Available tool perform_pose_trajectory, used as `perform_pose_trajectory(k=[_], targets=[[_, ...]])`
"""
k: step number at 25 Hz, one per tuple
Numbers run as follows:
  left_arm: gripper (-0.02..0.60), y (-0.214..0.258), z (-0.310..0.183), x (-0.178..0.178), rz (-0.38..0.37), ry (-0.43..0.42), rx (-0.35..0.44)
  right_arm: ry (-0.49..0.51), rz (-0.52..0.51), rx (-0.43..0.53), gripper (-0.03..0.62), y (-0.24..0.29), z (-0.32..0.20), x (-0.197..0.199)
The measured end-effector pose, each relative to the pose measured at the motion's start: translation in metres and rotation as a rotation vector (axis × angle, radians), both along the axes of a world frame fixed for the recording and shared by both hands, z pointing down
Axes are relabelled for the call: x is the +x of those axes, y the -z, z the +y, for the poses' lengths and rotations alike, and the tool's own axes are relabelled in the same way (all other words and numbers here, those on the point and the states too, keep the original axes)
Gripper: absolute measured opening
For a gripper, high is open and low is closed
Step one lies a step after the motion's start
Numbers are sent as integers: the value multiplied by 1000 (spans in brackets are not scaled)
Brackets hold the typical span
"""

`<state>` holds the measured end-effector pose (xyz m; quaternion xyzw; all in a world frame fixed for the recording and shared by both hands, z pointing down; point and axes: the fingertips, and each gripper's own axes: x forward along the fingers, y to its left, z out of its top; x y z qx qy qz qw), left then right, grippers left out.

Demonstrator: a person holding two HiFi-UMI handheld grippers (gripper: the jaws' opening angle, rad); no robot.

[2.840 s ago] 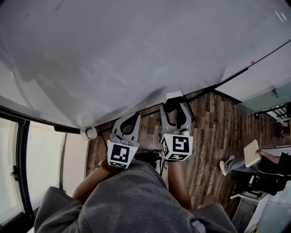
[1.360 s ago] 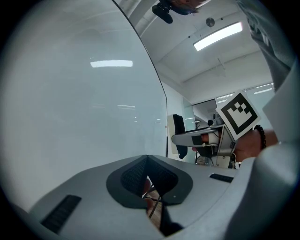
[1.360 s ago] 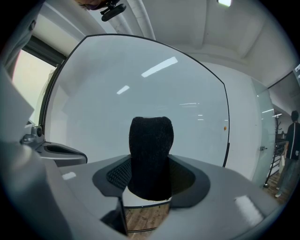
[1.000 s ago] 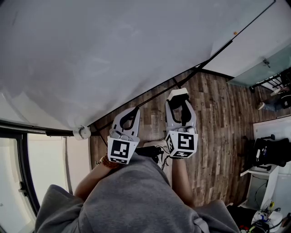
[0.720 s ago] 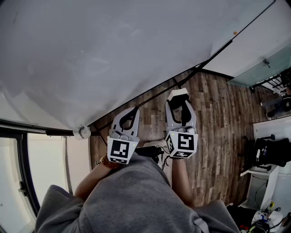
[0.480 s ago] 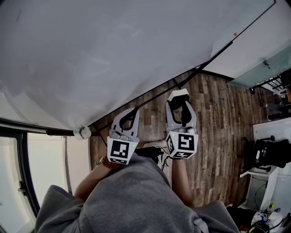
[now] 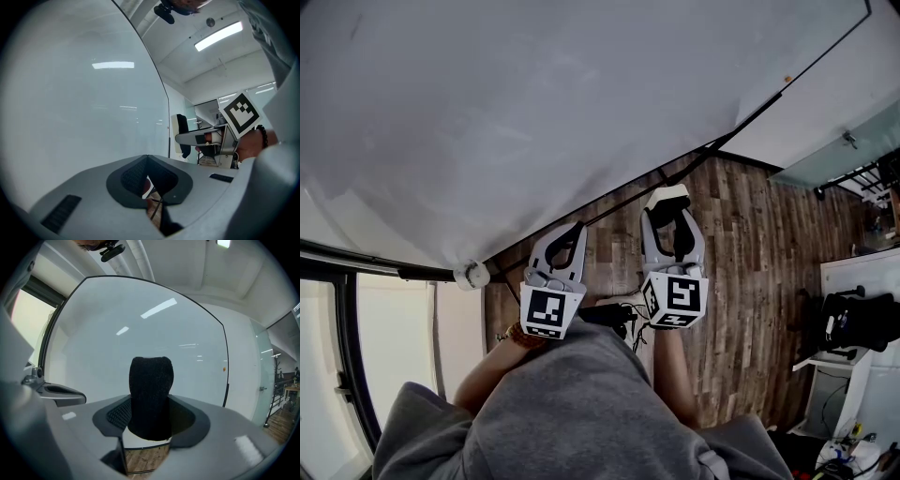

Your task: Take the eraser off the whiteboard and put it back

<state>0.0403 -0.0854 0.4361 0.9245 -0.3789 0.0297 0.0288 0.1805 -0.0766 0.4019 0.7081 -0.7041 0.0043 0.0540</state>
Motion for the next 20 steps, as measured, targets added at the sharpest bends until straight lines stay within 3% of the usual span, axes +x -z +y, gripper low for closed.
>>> perform_pose_trajectory(k=[20], targets=[[6,4,-13,-14,12,48,10,65,16,6,238,5,-23,-18]])
